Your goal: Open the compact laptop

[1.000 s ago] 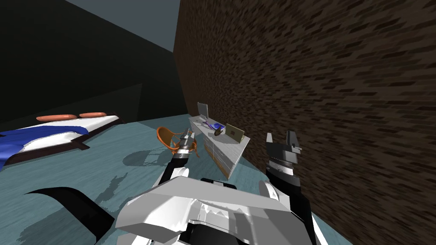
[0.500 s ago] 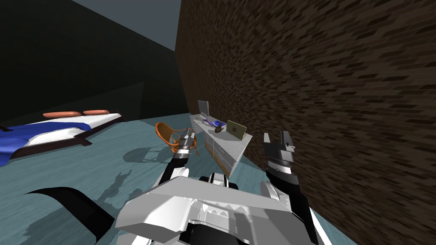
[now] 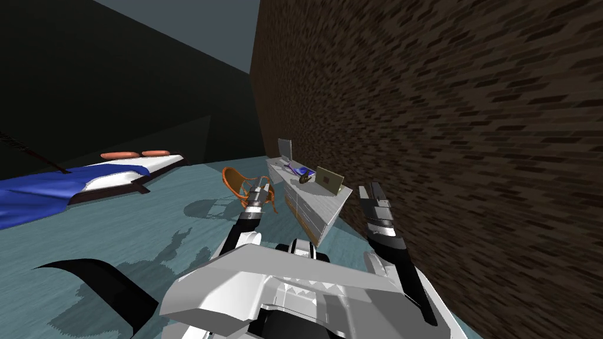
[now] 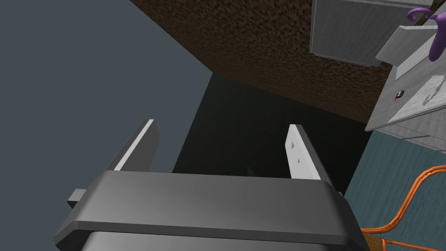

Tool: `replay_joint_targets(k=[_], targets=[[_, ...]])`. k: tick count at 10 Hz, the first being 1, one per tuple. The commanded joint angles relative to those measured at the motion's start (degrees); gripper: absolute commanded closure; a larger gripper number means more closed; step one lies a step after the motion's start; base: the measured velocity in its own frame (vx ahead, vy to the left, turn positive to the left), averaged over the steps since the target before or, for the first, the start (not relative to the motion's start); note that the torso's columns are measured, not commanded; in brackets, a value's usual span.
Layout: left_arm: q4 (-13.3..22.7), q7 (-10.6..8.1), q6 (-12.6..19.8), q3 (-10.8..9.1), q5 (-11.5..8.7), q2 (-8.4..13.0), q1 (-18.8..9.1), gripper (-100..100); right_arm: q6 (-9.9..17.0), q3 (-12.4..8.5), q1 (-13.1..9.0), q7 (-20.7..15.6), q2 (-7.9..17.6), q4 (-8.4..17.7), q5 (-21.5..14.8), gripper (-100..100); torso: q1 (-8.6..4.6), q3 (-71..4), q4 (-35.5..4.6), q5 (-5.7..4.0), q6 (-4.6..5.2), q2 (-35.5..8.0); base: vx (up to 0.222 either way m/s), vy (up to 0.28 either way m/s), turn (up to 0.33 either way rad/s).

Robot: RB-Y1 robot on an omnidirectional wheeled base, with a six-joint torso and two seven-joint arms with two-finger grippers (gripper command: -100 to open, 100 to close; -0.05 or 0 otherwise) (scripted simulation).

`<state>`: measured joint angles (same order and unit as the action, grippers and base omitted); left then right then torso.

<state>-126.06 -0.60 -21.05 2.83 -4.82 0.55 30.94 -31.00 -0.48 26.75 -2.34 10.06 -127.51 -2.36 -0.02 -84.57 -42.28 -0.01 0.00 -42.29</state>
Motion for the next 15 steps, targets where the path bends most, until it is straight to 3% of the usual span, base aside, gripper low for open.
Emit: replay_joint_targets(k=[1, 11, 12, 15], targets=[[0.00, 0.00, 0.00, 0.00, 0.00, 0.00, 0.00, 0, 0.07, -0.64, -1.42, -3.53, 3.11, 3.09, -3.42, -100, 0.02, 0.01, 0.00, 0.00, -0.01, -0.01, -0.014, -0.052, 0.182], [0.00, 0.00, 0.00, 0.00, 0.00, 0.00, 0.00, 0, -0.19, -4.44, -9.00, -19.53, 14.63, 19.01, -19.81, -100, 0.03, -0.01, 0.00, 0.01, 0.01, 0.01, -0.015, -0.068, 0.204], [0.00, 0.00, 0.00, 0.00, 0.00, 0.00, 0.00, 0, -0.19, -4.44, -9.00, -19.91, 14.63, 19.31, -19.90, -100, 0.06, 0.00, 0.00, 0.02, 0.01, 0.00, -0.021, -0.041, 0.056], [0.00, 0.00, 0.00, 0.00, 0.00, 0.00, 0.00, 0, -0.08, -5.70, -11.68, -24.94, 18.76, 25.17, -25.22, -100, 0.00, 0.00, 0.00, 0.00, -0.02, -0.01, -0.025, -0.053, 0.217]])
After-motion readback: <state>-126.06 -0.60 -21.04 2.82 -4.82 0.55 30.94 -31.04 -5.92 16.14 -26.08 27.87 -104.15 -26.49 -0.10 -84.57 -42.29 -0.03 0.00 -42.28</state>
